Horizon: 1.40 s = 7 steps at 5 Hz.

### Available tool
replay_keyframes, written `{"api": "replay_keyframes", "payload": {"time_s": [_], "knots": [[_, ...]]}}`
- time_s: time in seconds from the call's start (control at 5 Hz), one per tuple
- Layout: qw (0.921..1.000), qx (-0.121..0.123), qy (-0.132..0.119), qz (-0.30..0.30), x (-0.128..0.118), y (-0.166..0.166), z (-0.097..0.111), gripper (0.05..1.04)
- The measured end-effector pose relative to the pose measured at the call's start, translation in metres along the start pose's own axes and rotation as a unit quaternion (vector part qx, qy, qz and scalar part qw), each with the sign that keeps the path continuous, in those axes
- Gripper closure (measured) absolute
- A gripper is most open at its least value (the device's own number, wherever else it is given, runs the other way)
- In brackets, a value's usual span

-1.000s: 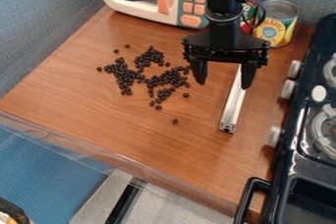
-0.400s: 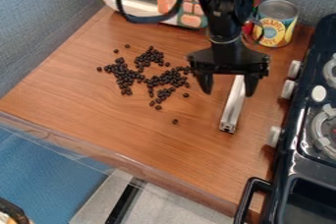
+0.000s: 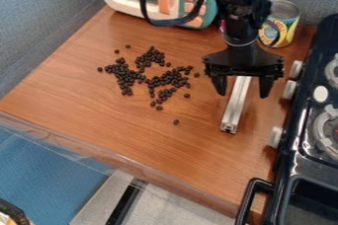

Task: Sweep into pile

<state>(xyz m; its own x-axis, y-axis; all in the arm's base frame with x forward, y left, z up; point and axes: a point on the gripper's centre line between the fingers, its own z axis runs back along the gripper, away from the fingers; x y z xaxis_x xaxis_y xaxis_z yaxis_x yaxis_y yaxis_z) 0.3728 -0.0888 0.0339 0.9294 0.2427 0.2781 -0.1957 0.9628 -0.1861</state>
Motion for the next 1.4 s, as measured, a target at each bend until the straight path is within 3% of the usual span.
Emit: {"api": "replay_keyframes", "payload": {"time_s": [0.2, 0.6, 0.8, 1.4], "knots": [[1.0, 0.001, 0.001, -0.002, 0.0, -0.004, -0.003, 0.111], [1.0, 0.002, -0.005, 0.007, -0.001, -0.006, -0.005, 0.663], [0.9999, 0.004, -0.006, 0.008, -0.001, -0.005, -0.005, 0.742], [0.9997, 0.016, 0.013, 0.015, 0.002, 0.013, -0.007, 0.742]]}}
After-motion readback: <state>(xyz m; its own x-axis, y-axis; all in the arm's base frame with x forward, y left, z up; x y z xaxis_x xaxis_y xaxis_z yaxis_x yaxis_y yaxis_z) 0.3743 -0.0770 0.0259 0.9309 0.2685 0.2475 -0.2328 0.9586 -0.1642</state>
